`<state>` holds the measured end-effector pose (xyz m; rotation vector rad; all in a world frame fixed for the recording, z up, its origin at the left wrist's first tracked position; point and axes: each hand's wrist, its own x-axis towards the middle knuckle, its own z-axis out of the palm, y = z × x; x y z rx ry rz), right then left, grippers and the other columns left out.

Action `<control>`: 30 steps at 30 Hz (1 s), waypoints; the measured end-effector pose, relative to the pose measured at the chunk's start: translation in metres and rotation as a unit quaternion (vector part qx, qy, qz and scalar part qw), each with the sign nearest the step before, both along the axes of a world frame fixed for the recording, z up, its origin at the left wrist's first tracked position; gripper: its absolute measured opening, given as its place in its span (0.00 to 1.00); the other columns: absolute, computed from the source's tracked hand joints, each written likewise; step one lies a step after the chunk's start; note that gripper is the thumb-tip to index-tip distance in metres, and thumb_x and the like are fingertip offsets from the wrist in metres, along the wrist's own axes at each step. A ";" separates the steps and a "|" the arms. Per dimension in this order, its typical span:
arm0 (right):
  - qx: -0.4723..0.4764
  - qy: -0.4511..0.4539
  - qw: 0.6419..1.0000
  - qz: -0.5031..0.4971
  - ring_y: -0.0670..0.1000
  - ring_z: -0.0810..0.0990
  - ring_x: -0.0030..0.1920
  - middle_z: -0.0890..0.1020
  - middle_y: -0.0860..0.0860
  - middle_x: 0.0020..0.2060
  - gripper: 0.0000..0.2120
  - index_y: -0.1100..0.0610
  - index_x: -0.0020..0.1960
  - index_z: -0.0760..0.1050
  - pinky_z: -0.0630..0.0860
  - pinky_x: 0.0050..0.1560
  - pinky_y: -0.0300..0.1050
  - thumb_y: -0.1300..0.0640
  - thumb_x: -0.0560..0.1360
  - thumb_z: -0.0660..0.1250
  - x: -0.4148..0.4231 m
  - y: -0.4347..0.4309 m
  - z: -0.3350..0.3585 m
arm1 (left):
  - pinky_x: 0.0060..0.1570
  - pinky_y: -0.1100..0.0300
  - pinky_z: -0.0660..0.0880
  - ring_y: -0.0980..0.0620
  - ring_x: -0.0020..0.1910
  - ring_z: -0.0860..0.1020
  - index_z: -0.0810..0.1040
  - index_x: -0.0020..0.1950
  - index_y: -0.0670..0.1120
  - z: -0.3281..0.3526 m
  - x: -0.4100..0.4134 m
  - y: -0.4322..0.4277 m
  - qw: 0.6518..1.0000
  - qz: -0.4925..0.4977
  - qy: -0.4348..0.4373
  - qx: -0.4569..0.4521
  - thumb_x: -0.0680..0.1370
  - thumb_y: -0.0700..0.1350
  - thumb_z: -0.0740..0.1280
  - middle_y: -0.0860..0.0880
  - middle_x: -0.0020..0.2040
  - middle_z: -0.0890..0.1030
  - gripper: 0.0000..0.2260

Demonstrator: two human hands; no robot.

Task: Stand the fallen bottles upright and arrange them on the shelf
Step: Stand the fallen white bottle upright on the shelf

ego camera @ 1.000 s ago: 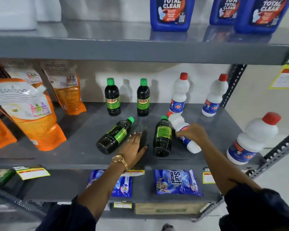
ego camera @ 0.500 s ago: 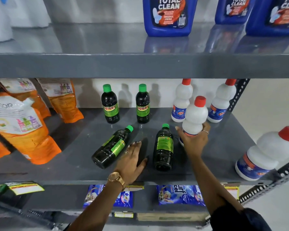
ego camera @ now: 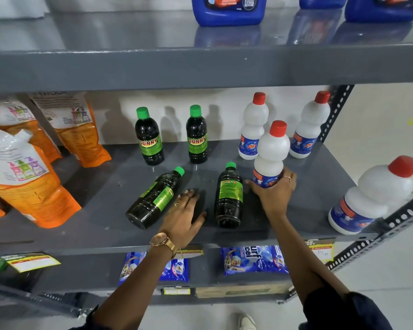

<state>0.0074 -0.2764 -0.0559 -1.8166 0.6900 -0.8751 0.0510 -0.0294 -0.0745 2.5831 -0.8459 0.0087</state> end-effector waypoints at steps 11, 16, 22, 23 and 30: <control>0.060 0.006 0.997 0.054 0.48 0.77 0.54 0.77 0.47 0.55 0.34 0.57 0.67 0.68 0.74 0.50 0.29 0.61 0.64 0.78 -0.014 0.003 -0.005 | 0.72 0.54 0.55 0.48 0.75 0.56 0.59 0.73 0.47 0.000 0.000 0.001 1.000 -0.004 -0.005 0.003 0.77 0.58 0.55 0.46 0.76 0.59 0.27; 0.041 0.020 0.999 0.026 0.51 0.78 0.57 0.77 0.53 0.60 0.36 0.57 0.65 0.70 0.77 0.58 0.45 0.54 0.61 0.80 -0.012 0.004 -0.007 | 0.72 0.54 0.55 0.48 0.75 0.56 0.59 0.73 0.47 0.000 0.000 0.001 1.000 -0.002 -0.005 0.004 0.78 0.58 0.56 0.46 0.76 0.60 0.26; 0.044 0.049 0.998 0.011 0.54 0.79 0.56 0.80 0.56 0.60 0.34 0.58 0.65 0.71 0.76 0.57 0.47 0.53 0.62 0.80 -0.017 0.007 -0.001 | 0.73 0.53 0.56 0.48 0.74 0.57 0.60 0.72 0.47 0.001 -0.001 0.001 1.000 0.001 0.002 -0.001 0.77 0.58 0.57 0.46 0.75 0.61 0.26; 0.043 0.055 0.998 0.010 0.54 0.79 0.57 0.80 0.56 0.60 0.35 0.58 0.65 0.71 0.76 0.57 0.47 0.53 0.62 0.80 -0.021 0.007 -0.002 | 0.73 0.52 0.56 0.48 0.74 0.58 0.61 0.72 0.47 0.001 -0.001 0.001 1.000 0.001 0.000 0.000 0.77 0.57 0.57 0.46 0.75 0.61 0.26; 0.008 0.046 0.999 0.003 0.48 0.80 0.50 0.82 0.52 0.53 0.32 0.55 0.61 0.73 0.77 0.51 0.41 0.50 0.61 0.80 -0.091 0.026 -0.014 | 0.72 0.49 0.60 0.45 0.73 0.60 0.62 0.71 0.45 0.001 -0.004 0.000 1.000 0.003 -0.022 0.020 0.78 0.56 0.57 0.44 0.74 0.63 0.25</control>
